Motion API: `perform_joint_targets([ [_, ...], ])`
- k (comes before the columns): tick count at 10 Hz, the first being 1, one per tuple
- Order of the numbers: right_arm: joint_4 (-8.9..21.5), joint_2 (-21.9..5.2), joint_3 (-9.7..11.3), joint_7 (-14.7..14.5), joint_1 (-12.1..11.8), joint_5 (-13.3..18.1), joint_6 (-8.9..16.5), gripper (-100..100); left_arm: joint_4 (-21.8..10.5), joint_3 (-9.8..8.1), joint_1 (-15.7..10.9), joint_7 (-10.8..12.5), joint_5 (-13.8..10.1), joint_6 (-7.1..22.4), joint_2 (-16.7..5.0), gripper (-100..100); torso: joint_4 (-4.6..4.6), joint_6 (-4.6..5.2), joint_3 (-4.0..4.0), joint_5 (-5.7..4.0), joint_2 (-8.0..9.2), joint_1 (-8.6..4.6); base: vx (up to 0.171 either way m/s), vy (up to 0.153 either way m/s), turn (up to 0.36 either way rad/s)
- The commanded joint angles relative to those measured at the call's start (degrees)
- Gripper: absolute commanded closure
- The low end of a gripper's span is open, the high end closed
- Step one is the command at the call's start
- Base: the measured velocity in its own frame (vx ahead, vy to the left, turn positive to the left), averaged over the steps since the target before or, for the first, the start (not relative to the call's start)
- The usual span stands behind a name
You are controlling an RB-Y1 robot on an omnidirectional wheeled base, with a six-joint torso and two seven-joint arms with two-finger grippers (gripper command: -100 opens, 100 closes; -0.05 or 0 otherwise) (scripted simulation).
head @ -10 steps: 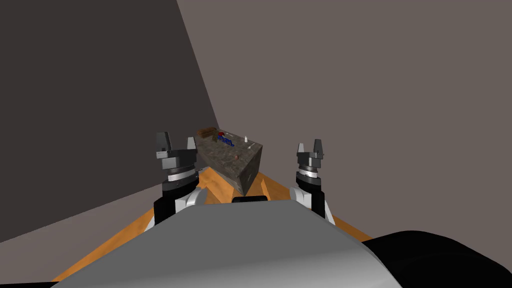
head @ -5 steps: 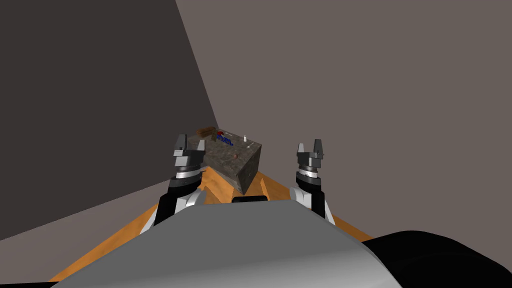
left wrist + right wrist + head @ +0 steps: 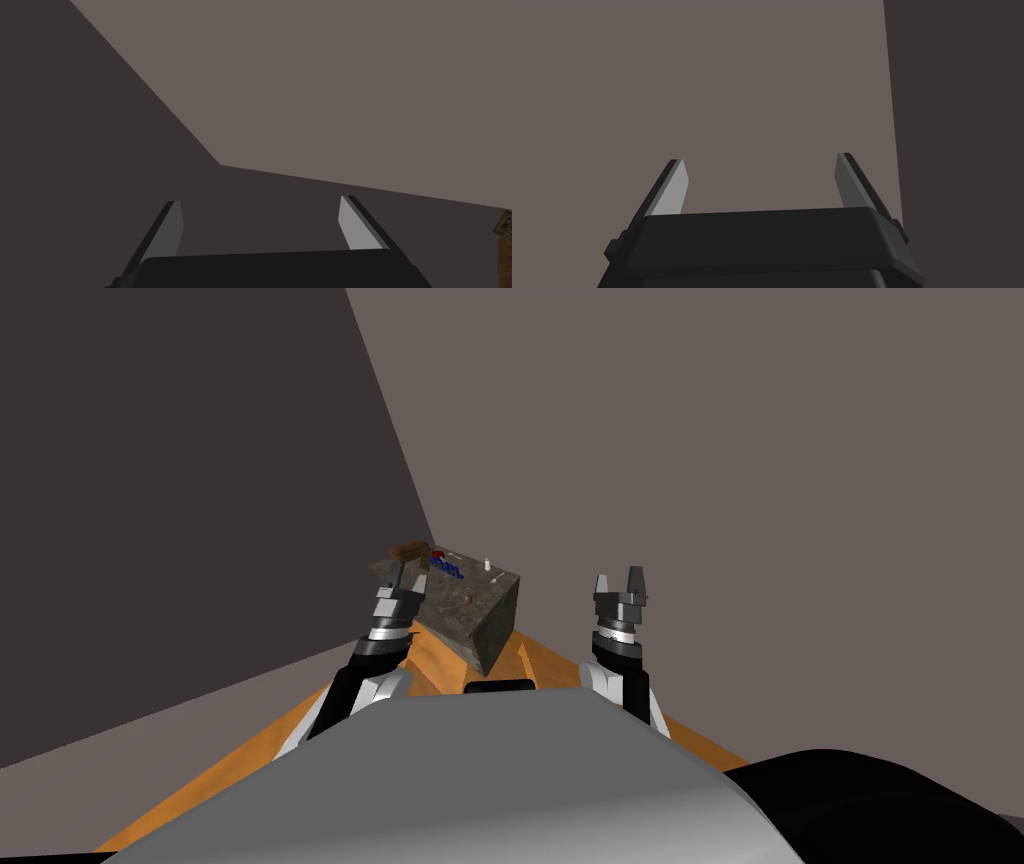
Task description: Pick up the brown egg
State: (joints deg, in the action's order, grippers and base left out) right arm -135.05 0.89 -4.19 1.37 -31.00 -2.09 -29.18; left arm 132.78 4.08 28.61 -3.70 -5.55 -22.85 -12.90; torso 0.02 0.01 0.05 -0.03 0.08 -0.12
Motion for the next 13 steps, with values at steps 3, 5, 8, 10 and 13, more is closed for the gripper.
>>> perform_joint_targets([
  [3,0.0,0.0,0.0,0.0,0.0,0.0,0.0,0,-0.9,1.24,-0.9,1.1,-0.1,5.9,-3.3,-100,0.0,0.0,-0.01,0.01,-0.01,0.03,-0.023,-0.03,-0.037],
  [5,0.0,0.0,0.0,0.0,0.0,0.0,0.0,0,-1.6,1.72,-1.3,1.5,-0.1,8.9,-4.5,-100,0.01,0.0,0.02,-0.01,0.05,-0.06,-0.033,-0.046,-0.044],
  [8,0.0,0.0,0.0,0.0,0.0,0.0,0.0,0,-3.0,2.58,-2.4,2.1,-0.2,13.7,-6.9,-100,0.0,-0.02,0.0,0.01,0.0,0.06,-0.021,-0.02,-0.047],
  [10,0.0,0.0,0.0,0.0,0.0,0.0,0.0,0,-3.8,2.95,-3.1,2.3,-0.2,16.6,-8.0,-100,0.0,0.0,0.01,0.0,0.01,0.0,-0.026,-0.033,-0.065],
  [13,0.0,0.0,0.0,0.0,0.0,0.0,0.0,0,-5.7,3.54,-4.7,2.6,-0.4,21.6,-10.2,-100,0.0,-0.02,-0.01,0.01,-0.02,0.07,-0.018,-0.02,-0.063],
])
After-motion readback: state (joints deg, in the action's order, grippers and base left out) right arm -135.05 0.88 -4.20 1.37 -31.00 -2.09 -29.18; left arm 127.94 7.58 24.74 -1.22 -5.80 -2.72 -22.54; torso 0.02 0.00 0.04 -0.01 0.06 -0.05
